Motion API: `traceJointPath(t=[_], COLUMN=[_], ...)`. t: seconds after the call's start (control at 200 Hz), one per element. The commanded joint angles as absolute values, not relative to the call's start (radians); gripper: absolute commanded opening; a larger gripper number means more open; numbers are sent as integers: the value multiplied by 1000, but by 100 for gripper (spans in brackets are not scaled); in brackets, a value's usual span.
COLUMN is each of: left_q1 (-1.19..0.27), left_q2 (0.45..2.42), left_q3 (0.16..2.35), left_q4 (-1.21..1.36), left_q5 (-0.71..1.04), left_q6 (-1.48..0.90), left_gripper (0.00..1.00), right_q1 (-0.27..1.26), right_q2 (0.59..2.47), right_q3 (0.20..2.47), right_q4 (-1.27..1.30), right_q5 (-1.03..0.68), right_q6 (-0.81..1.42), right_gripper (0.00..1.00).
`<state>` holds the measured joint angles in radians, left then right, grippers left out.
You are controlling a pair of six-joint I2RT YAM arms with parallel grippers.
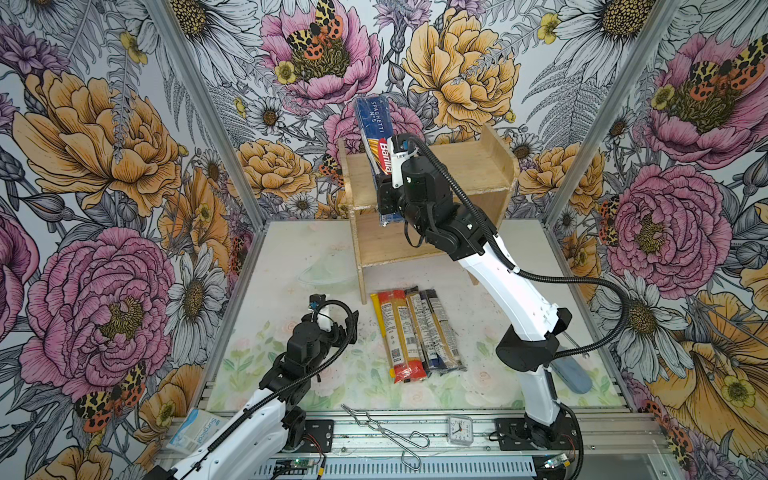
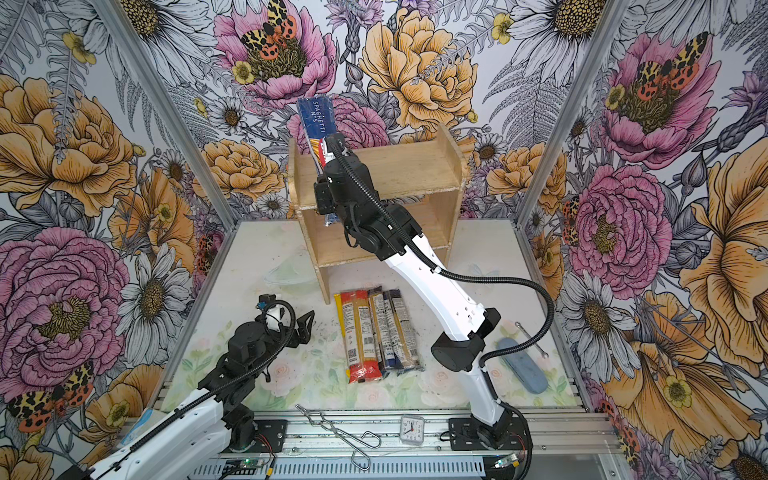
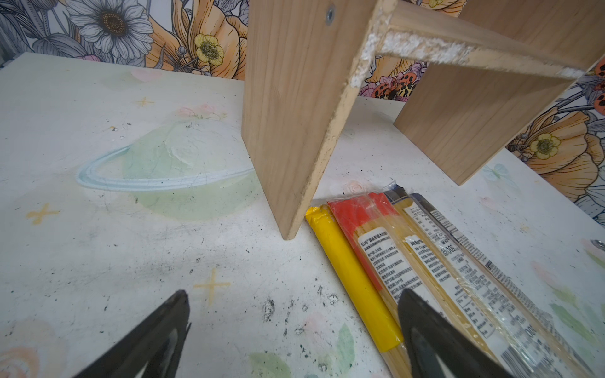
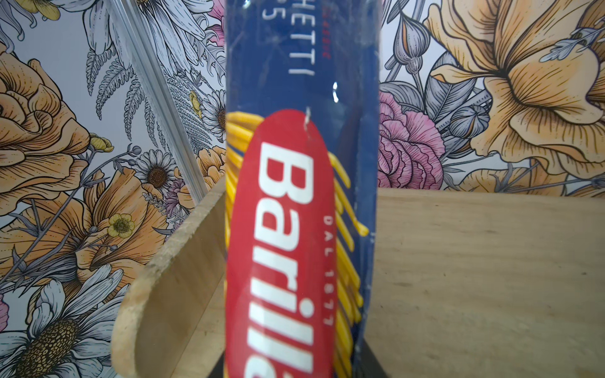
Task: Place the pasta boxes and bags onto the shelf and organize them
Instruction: 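Lower the Barilla box onto the top shelf with the right gripper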
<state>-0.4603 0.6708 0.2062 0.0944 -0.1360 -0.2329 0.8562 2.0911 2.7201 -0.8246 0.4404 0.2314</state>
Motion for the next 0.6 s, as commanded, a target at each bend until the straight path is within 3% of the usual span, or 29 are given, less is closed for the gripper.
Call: traceJointPath(t=[0.0, 0.155, 0.425, 0.596], left_q1=[-451, -451, -450, -449], left_q2=[663, 662, 657, 650], left_q3=[192, 190, 189, 187], left_q4=[117, 117, 120, 119], left_q5=[-112, -114, -110, -118], left_q6=[-229, -230, -227, -231], left_gripper=[99, 99, 99, 99], right_q1=[852, 853, 851, 850], right_q2=[2074, 2078, 2084, 2093], right_q3=[2769, 2766, 2761, 2763], right_q4=[-657, -657, -657, -656], right_q5=[495, 500, 498, 512], right_q6=[201, 195, 184, 169], right_gripper=[3, 21, 33, 35])
